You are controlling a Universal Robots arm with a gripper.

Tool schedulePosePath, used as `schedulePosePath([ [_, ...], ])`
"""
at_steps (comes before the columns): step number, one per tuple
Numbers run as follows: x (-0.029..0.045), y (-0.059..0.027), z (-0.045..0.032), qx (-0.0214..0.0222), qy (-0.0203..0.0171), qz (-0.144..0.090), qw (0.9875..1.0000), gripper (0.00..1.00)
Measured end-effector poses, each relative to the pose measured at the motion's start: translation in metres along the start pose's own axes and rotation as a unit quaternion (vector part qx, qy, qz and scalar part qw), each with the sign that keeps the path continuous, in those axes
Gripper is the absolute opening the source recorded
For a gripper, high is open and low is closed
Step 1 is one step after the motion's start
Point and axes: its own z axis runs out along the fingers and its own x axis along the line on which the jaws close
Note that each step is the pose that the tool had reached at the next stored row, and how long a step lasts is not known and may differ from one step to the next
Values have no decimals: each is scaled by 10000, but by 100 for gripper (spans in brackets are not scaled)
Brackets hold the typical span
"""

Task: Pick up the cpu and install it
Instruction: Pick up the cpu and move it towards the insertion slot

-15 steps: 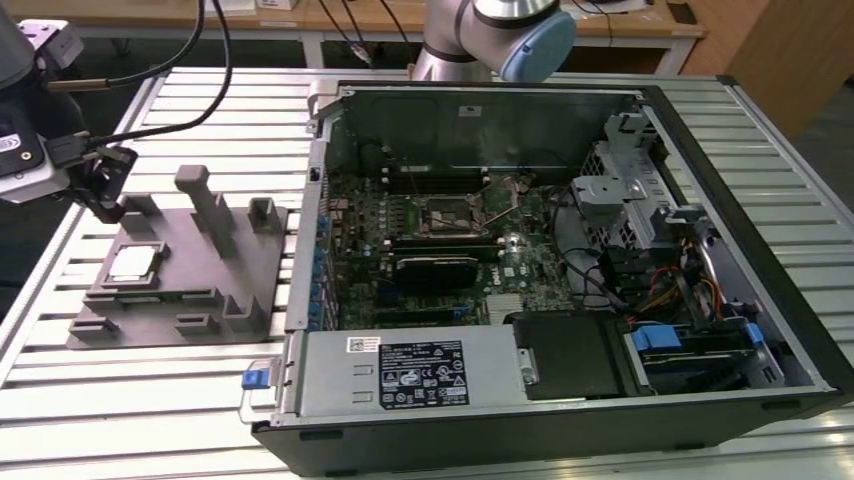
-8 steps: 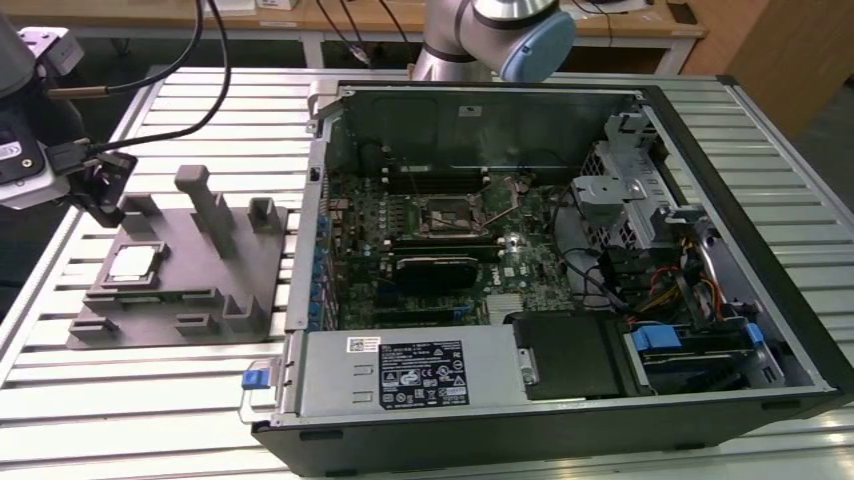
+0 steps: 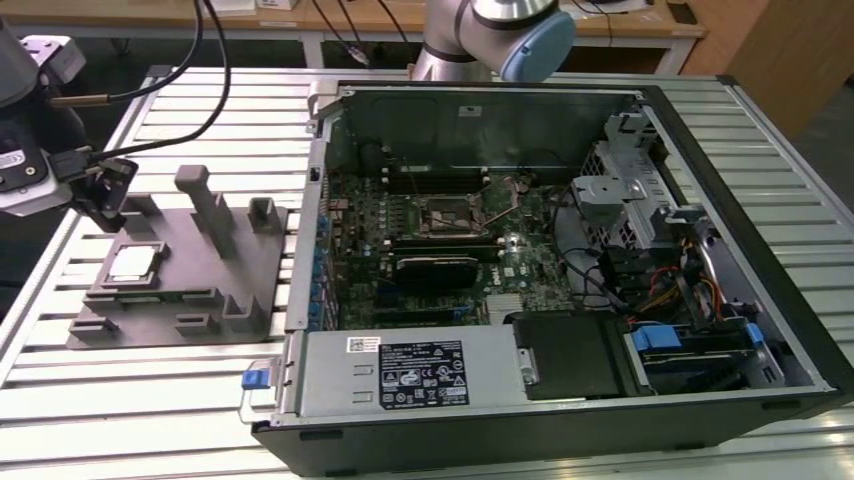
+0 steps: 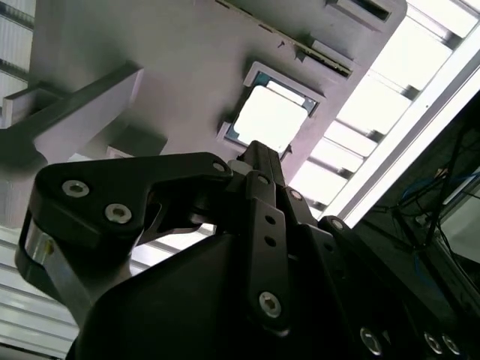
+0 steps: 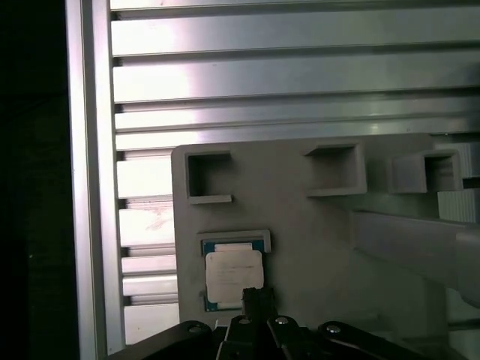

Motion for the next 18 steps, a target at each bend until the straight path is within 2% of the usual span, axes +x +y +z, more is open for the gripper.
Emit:
schedulePosePath([
  [6,21,-18,62,0,-1,0,10000,11],
  [18,92,-48,239,0,0,0,10000,11],
])
